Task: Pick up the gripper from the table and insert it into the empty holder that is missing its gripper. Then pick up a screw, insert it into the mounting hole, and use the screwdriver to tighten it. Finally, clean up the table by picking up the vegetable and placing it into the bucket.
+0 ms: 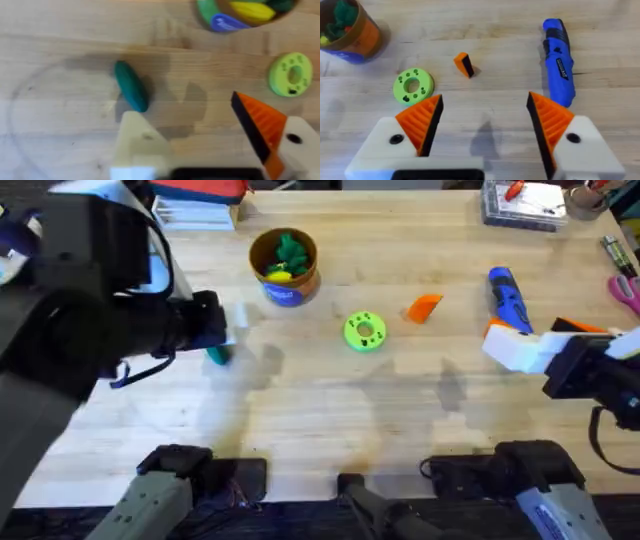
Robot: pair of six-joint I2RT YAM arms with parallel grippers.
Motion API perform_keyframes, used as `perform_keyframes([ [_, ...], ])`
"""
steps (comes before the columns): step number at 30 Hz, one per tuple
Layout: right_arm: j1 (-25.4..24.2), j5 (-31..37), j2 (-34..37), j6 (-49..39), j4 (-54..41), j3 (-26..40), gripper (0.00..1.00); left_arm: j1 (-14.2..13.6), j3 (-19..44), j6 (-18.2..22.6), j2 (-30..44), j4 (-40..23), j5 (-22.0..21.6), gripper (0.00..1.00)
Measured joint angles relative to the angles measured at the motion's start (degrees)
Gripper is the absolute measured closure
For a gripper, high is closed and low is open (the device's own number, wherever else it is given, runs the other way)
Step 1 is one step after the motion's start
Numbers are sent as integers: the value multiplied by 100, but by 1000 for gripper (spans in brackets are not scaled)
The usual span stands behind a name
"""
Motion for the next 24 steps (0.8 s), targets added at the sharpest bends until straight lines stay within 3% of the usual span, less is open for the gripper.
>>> perform_keyframes([
  [1,0,0,1,0,-1,0,8,-79,11,97,-182,55,196,107],
  [2,0,0,-1,2,-1,0,9,-162,18,184,-377,139,422,39],
  [7,0,0,0,0,-118,0,8,-573,22,637,-1153,929,1554,15],
  [11,0,0,1,2,-119,0,8,-716,77,804,-1552,1603,2094,14],
  [18,0,0,1,2,-121,0,9,-716,107,798,-1652,1522,2376,15],
  [24,0,0,1,2,-121,0,8,-716,107,791,-1650,1673,2185,15],
])
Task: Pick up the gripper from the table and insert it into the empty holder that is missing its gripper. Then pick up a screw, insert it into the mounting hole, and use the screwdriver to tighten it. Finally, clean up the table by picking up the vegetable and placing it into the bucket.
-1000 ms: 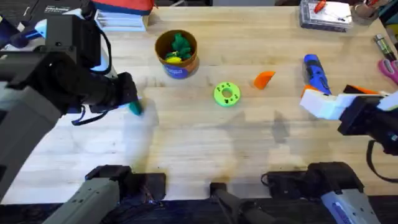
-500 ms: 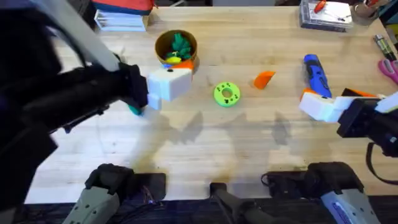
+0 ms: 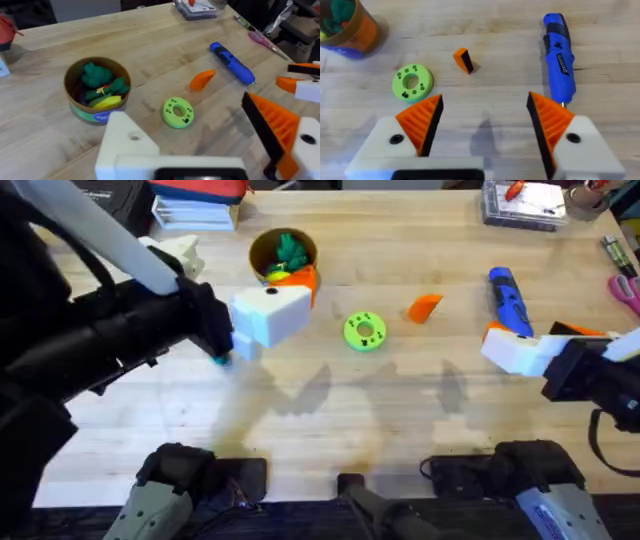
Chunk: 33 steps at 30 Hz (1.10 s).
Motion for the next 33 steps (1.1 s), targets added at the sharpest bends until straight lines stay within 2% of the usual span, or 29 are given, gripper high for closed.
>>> perform_keyframes([
  [6,0,0,0,0,2,0,8,0,-222,399,-222,669,-182,16],
  [11,0,0,0,0,0,0,8,-27,-1010,971,-1311,1252,-245,15],
  [16,0,0,0,0,0,0,8,-48,-1945,1264,-2333,1986,-239,15],
  [23,0,0,0,0,0,0,8,-89,-3370,1310,-2976,3360,-98,15],
  [30,0,0,0,0,0,0,8,-283,-4577,1012,-3481,4720,-36,15],
  [33,0,0,0,0,0,0,8,-324,-4715,874,-3497,4750,-17,16],
])
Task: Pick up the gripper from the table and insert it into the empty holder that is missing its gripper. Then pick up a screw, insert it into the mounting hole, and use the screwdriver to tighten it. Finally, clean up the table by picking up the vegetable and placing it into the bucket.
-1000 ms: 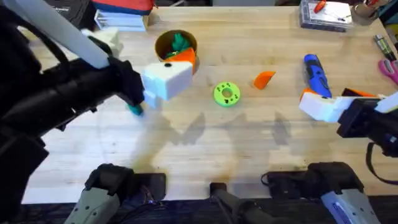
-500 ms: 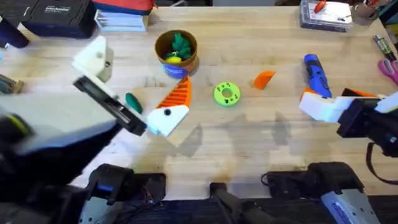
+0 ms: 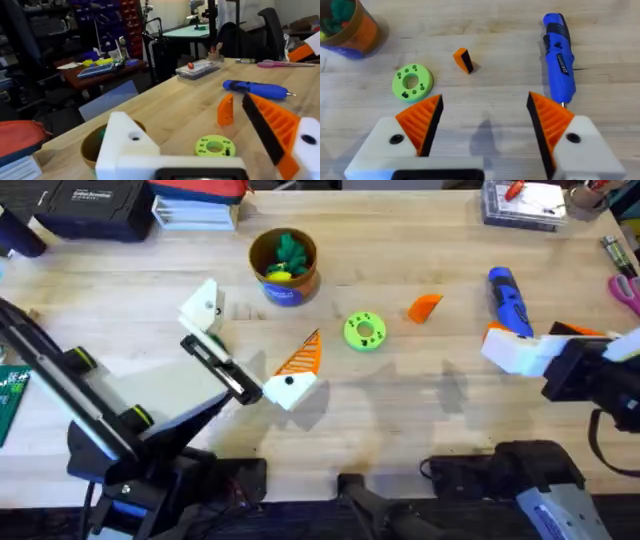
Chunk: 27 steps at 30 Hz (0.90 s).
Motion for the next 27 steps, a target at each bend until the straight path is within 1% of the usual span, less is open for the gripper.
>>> perform_keyframes([
  [2,0,0,0,0,0,0,8,-15,-2,-53,0,-30,1,16],
  [4,0,0,0,0,0,0,9,-15,-2,-79,-4,-249,-3,15],
  [9,0,0,0,0,0,0,8,-26,-2,-158,-1,-1537,74,15],
  [27,0,0,0,0,0,0,8,-35,2,-161,7,-1534,171,15],
])
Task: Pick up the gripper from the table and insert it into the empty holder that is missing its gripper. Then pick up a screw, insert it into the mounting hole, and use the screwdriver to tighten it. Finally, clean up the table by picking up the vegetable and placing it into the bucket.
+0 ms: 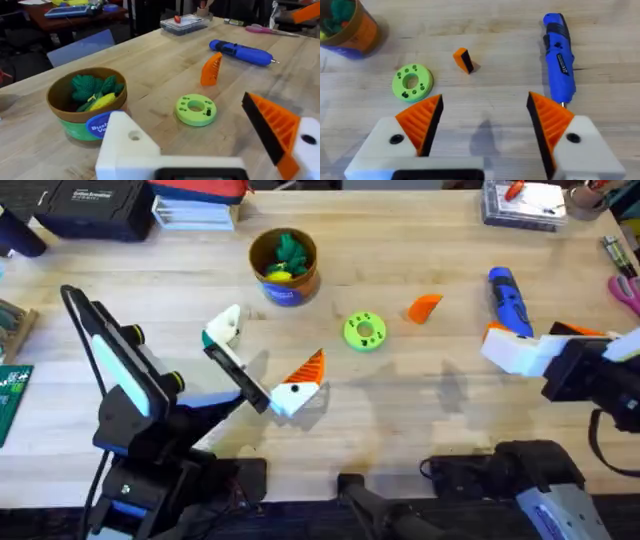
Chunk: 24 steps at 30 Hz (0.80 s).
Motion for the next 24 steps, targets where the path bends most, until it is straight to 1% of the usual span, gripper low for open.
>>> perform_keyframes([
  [15,0,0,0,0,0,0,8,0,0,-20,0,0,43,16],
  [17,0,0,-1,0,0,0,8,0,0,-82,0,-2,188,15],
  [19,0,0,0,0,0,0,8,0,0,-220,0,-7,428,16],
  [24,0,0,0,0,0,0,8,0,0,-500,0,-37,1232,15],
])
